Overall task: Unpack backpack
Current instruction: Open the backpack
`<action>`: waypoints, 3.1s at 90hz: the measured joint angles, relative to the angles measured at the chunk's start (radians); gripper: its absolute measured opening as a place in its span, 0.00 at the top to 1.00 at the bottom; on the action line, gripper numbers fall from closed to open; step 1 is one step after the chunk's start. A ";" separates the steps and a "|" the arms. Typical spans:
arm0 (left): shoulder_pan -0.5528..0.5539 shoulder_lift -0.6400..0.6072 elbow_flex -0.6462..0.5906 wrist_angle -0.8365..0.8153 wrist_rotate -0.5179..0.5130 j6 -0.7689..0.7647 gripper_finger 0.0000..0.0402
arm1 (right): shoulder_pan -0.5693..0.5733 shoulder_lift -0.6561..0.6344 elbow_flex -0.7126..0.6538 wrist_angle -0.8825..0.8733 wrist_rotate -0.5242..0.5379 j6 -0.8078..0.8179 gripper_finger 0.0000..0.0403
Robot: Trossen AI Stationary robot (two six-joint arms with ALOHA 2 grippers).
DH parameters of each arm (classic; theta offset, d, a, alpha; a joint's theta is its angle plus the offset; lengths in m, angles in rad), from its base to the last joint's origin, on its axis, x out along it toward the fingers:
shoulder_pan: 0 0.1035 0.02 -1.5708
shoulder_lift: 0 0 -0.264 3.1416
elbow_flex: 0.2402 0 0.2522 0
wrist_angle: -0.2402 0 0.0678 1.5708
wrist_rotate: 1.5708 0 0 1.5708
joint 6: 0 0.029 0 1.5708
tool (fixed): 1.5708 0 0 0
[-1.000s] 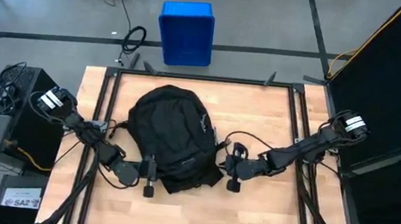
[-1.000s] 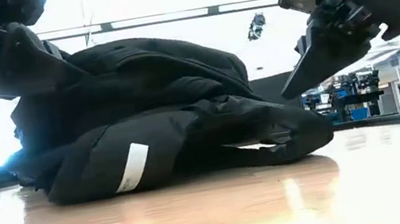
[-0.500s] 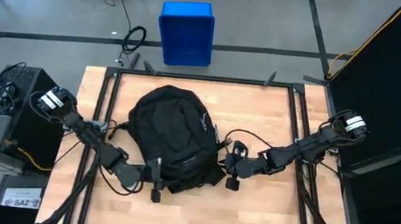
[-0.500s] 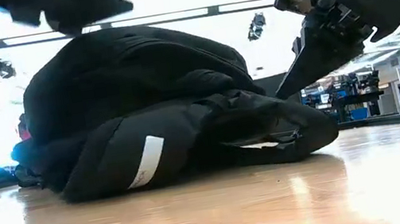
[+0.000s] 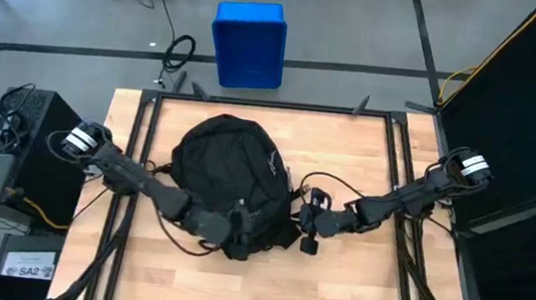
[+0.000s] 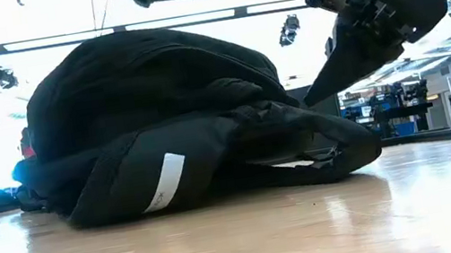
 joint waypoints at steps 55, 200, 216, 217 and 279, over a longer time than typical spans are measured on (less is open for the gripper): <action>0.154 0.164 0.098 -0.135 0.078 -0.060 0.47 | -0.002 0.000 0.000 -0.004 0.002 0.003 0.88; 0.007 0.163 0.096 -0.267 0.377 0.123 1.00 | 0.014 -0.036 0.000 -0.193 0.084 -0.072 0.54; 0.007 0.163 0.096 -0.271 0.377 0.123 1.00 | -0.005 -0.036 0.000 -0.192 0.070 -0.115 0.53; 0.007 0.163 0.096 -0.271 0.377 0.123 1.00 | -0.005 -0.036 0.000 -0.192 0.069 -0.118 0.53; 0.007 0.163 0.096 -0.271 0.379 0.116 1.00 | -0.031 -0.042 0.000 -0.184 0.103 -0.208 0.55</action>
